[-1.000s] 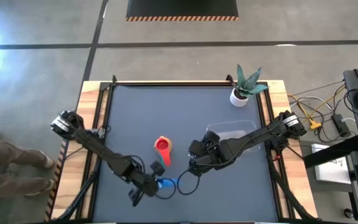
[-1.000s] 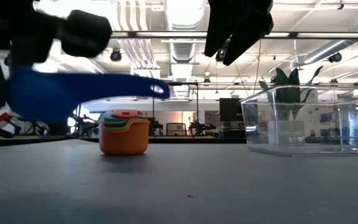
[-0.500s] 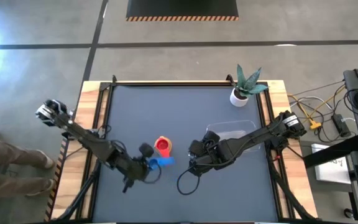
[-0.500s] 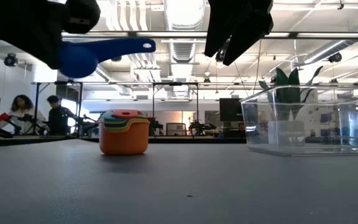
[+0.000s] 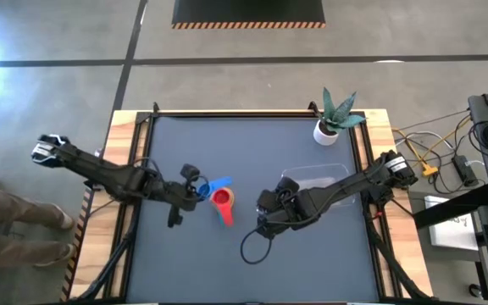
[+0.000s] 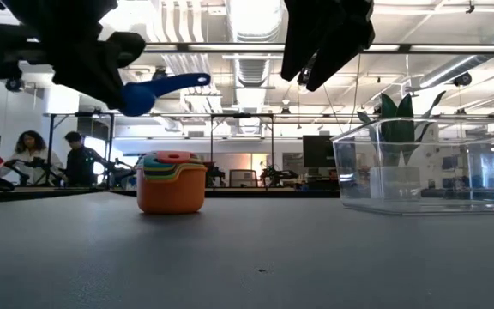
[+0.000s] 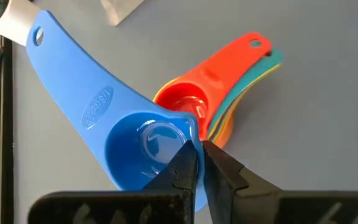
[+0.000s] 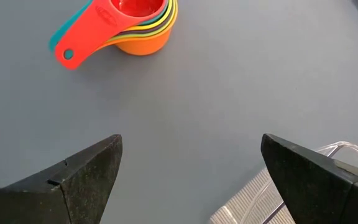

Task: Nest measuring cups in basket
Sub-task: Stack the blue measuring cup on top of the red measuring cup

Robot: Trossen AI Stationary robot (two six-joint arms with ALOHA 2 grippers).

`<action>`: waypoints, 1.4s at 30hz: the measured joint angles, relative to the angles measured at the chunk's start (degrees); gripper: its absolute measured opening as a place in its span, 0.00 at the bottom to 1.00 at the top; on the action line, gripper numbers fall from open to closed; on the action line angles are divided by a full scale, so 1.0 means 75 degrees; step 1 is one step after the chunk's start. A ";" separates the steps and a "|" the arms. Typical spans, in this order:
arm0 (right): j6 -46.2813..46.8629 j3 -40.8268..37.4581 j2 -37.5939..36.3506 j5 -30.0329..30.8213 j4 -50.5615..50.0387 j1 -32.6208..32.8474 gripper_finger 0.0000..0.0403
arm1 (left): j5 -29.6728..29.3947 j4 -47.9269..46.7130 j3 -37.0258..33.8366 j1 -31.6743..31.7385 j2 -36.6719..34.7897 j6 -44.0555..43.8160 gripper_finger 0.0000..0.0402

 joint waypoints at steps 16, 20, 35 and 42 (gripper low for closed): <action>-0.0028 0.0000 0.0000 0.0000 0.0000 -0.0032 0.92 | 0.0090 0.0472 0.0090 0.0855 0.0902 0.1069 0.00; -0.0031 0.0000 0.0000 0.0000 0.0000 -0.0032 0.92 | 0.0087 0.0905 0.0117 0.0892 0.1345 0.1421 0.00; -0.0026 0.0000 0.0000 0.0000 0.0000 -0.0035 0.92 | 0.0177 0.1171 0.0134 0.0718 0.2191 0.2105 0.00; -0.0028 0.0000 0.0000 0.0000 0.0000 -0.0064 0.92 | 0.0816 0.0986 0.0117 0.0653 0.2189 0.2241 0.00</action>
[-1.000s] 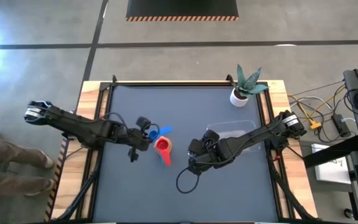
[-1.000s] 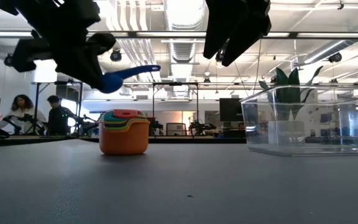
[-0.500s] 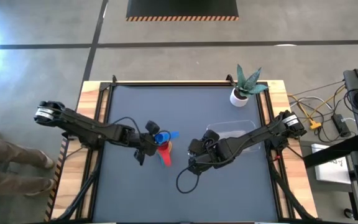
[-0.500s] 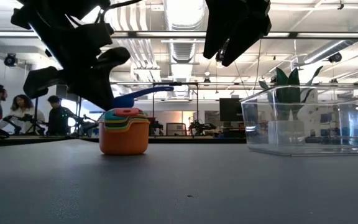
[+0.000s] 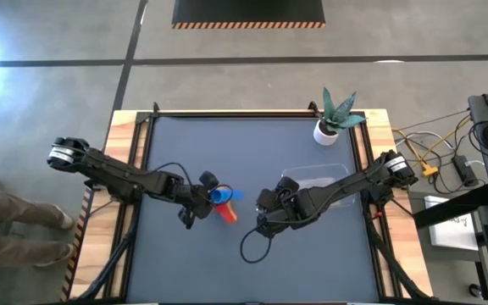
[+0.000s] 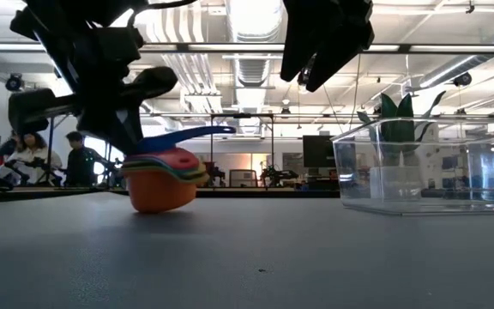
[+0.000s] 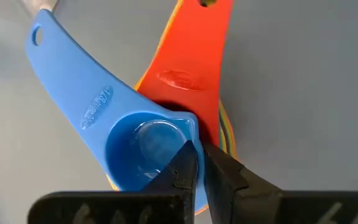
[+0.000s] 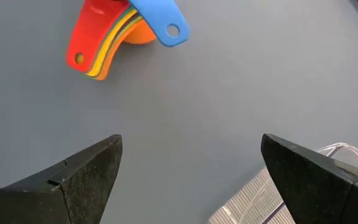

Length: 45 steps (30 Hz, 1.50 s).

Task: Nest measuring cups in basket
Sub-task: Stack the blue measuring cup on top of the red measuring cup, then put the stacked colored measuring cups into the transparent bin

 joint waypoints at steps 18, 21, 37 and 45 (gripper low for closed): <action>0.0017 -0.0006 0.0000 0.0000 0.0003 -0.0003 0.92 | -0.0502 -0.0630 0.0487 -0.0005 -0.0029 -0.0018 0.28; 0.0017 -0.0006 0.0000 0.0000 0.0003 -0.0003 0.92 | -0.0536 -0.1038 0.0833 0.0003 -0.0029 -0.0022 0.31; -0.0419 -0.0154 0.0000 0.0583 0.0697 -0.0391 0.74 | -0.0533 -0.1740 0.1011 -0.0842 -0.0138 -0.2290 0.20; -0.1051 -0.0325 0.0030 0.0271 0.1655 -0.0856 0.32 | -0.0420 -0.0426 0.0521 -0.1381 0.0142 -0.2754 0.02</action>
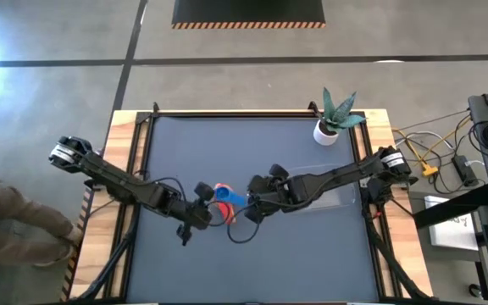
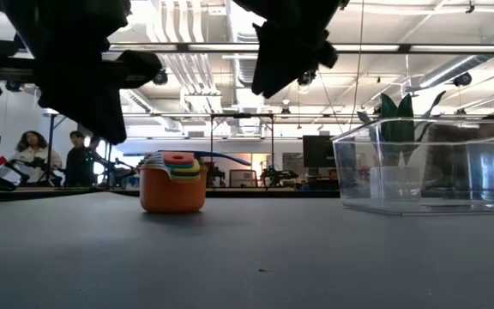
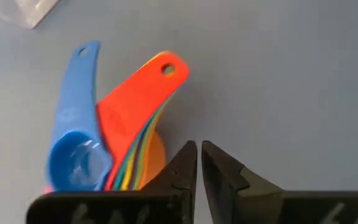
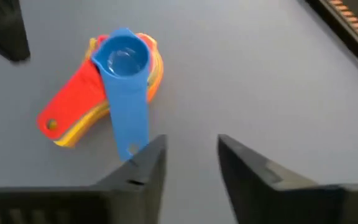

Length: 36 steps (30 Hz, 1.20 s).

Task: Nest measuring cups in basket
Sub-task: Put the stacked colored measuring cups into the transparent bin

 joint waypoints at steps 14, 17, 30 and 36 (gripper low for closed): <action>-0.0666 -0.0560 0.0325 -0.0402 0.1624 -0.0267 0.02 | 0.0359 0.3929 -0.1515 0.0000 -0.0117 -0.0478 0.00; -0.0695 -0.0817 0.0325 -0.0570 0.1950 -0.0395 0.02 | 0.0359 0.4083 -0.1639 -0.0003 -0.0119 -0.0572 0.00; -0.0674 -0.1468 0.0322 -0.0545 0.2471 -0.1028 0.02 | 0.0359 0.4221 -0.1748 -0.0010 -0.0098 -0.0672 0.00; -0.0614 -0.1729 0.0317 -0.0625 0.2637 -0.1102 0.02 | 0.0359 0.4371 -0.1760 0.0011 -0.0095 -0.0676 0.00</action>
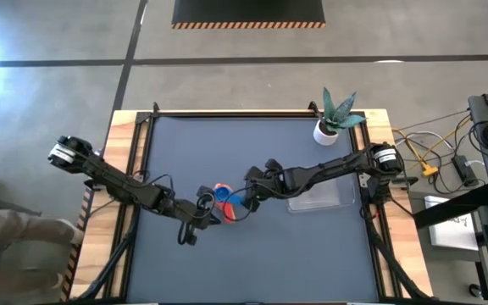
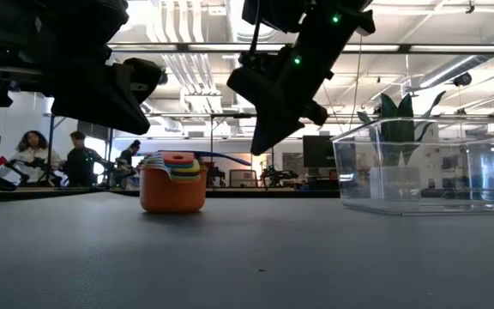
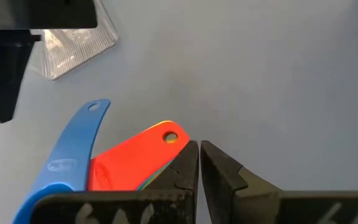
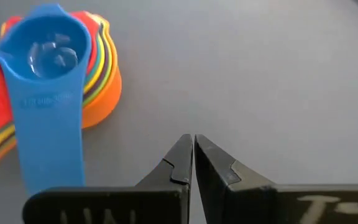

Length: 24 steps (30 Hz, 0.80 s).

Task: Nest measuring cups in basket
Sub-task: Put the stacked colored measuring cups into the transparent bin

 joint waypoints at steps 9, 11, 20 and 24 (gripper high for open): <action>0.0085 -0.0099 0.0167 -0.0280 0.0158 -0.0020 0.02 | 0.0004 0.0023 -0.0028 0.0191 0.0087 0.0036 0.00; 0.0072 -0.0099 0.0320 -0.0557 0.0244 -0.0019 0.02 | 0.0131 -0.0057 -0.0035 0.0192 0.0125 0.0092 0.00; 0.0147 -0.0091 0.0569 -0.0924 0.0417 -0.0026 0.02 | 0.0757 -0.0230 -0.0035 0.0196 0.0245 -0.0052 0.00; 0.0158 -0.0093 0.0568 -0.1046 0.0559 -0.0026 0.02 | 0.0764 0.0024 -0.0038 0.0229 0.0744 -0.0034 0.00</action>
